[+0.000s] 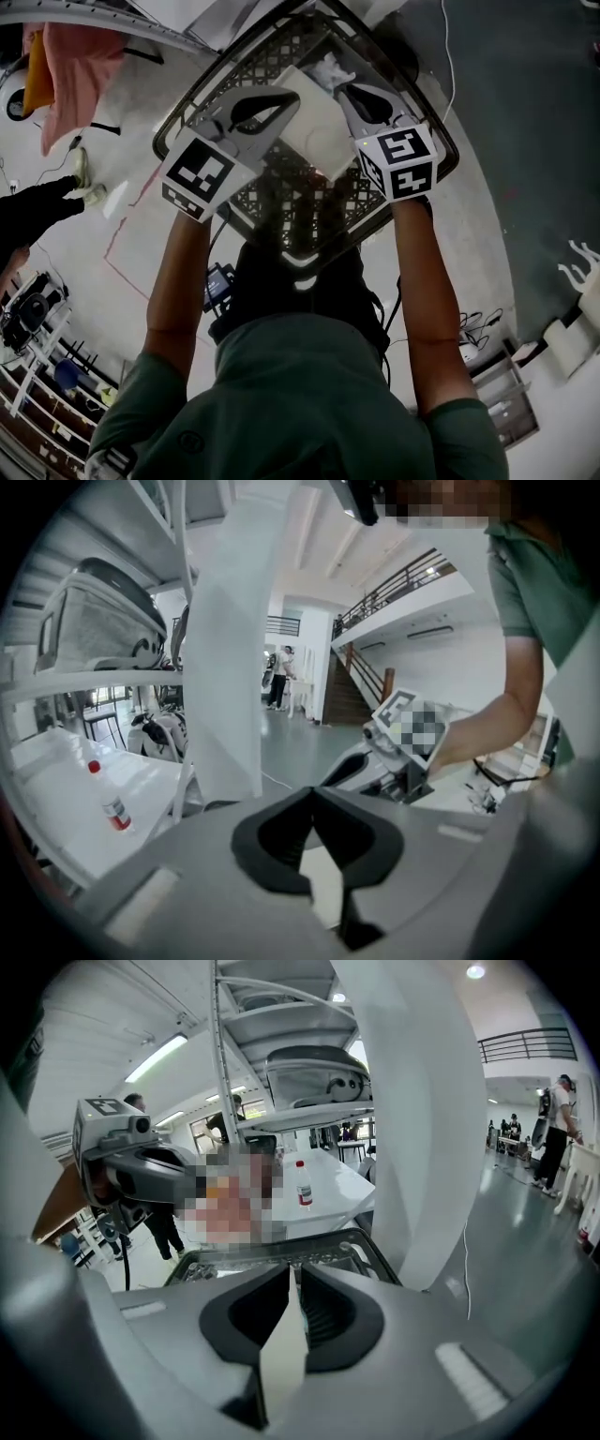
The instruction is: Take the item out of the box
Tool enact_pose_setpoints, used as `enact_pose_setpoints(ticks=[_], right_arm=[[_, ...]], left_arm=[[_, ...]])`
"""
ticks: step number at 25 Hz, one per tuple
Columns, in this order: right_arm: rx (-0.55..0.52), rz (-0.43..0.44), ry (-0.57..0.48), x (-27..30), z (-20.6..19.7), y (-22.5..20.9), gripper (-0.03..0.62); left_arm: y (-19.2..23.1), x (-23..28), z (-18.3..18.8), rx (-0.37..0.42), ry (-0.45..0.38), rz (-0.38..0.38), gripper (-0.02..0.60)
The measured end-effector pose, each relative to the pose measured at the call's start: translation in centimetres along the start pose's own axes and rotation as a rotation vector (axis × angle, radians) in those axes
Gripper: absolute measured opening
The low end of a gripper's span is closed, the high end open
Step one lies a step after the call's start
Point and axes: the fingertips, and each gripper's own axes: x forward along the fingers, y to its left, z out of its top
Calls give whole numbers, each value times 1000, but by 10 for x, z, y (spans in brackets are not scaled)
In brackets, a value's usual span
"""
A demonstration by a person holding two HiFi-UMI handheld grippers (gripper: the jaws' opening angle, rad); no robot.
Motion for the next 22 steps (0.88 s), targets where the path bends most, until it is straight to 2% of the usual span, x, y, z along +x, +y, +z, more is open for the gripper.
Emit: enact_pose_setpoints(ticks=[6, 8, 22], right_arm=[[15, 0, 54, 43, -22, -23, 66], [14, 1, 72, 58, -31, -28, 75], [-37, -5, 238, 139, -76, -52, 132]], left_arm=[[14, 21, -21, -34, 15, 5, 5], [17, 26, -31, -46, 21, 6, 28], [32, 40, -72, -99, 28, 15, 40]])
